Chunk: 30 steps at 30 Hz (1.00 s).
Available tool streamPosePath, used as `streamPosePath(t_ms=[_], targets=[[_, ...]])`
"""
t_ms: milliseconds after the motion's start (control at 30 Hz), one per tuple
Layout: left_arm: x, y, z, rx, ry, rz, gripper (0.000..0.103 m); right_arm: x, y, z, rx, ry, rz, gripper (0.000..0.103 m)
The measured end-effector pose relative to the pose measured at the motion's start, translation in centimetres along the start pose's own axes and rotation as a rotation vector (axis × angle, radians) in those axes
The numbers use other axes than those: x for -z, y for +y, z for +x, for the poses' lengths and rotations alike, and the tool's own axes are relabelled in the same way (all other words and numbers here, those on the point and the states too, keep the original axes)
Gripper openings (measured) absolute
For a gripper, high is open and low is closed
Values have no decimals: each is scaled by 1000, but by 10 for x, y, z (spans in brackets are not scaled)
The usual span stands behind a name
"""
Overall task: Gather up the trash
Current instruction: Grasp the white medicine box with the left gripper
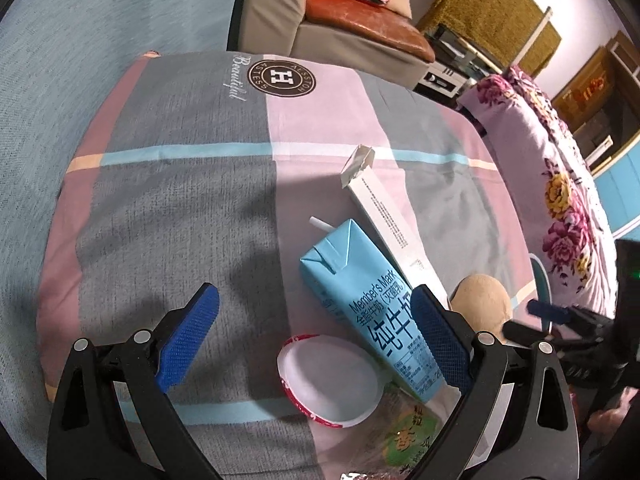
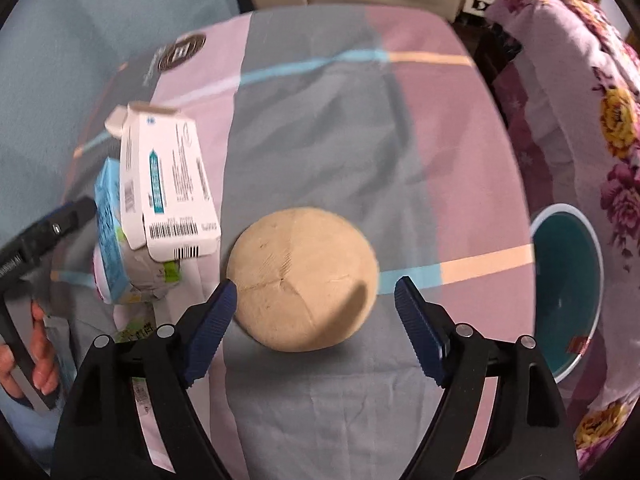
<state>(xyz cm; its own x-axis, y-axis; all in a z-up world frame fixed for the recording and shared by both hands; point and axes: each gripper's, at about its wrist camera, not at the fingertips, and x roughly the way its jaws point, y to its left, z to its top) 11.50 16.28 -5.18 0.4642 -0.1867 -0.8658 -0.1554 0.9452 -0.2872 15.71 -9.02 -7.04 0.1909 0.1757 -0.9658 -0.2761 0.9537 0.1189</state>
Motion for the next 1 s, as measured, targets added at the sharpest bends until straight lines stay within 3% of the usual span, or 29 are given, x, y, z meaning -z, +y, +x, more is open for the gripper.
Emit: streamPosePath(t_ms=[233, 367, 467, 500, 533, 667, 700, 733, 767, 800, 833, 1000], targets=[[-3, 8, 3, -27, 9, -6, 96, 3, 8, 25, -6, 27, -23, 88], [-9, 7, 3, -26, 7, -7, 96, 2, -1, 19, -64, -13, 16, 83], [-17, -2, 7, -9, 8, 16, 96, -1, -15, 6, -109, -39, 47, 56], [-22, -7, 10, 8, 13, 29, 96, -4, -19, -1, -121, -53, 54, 36], [-25, -12, 13, 15, 20, 39, 96, -6, -21, -3, -134, -48, 59, 23], [-39, -35, 32, 41, 50, 97, 96, -4, -29, -3, -129, -36, 73, 27], [-41, -42, 37, 57, 64, 119, 96, 1, -33, -4, -128, -36, 84, 35], [-43, -50, 40, 62, 73, 146, 93, 1, -33, -2, -127, -33, 87, 54], [-42, -56, 43, 59, 77, 171, 90, 4, -36, -1, -126, -29, 89, 62], [-42, -63, 47, 53, 85, 198, 80, 7, -37, -1, -120, -29, 86, 69], [-42, -71, 51, 50, 98, 223, 72, 6, -38, 1, -117, -28, 85, 69], [-43, -93, 61, 68, 98, 265, 44, 9, -38, 6, -122, -29, 78, 74]])
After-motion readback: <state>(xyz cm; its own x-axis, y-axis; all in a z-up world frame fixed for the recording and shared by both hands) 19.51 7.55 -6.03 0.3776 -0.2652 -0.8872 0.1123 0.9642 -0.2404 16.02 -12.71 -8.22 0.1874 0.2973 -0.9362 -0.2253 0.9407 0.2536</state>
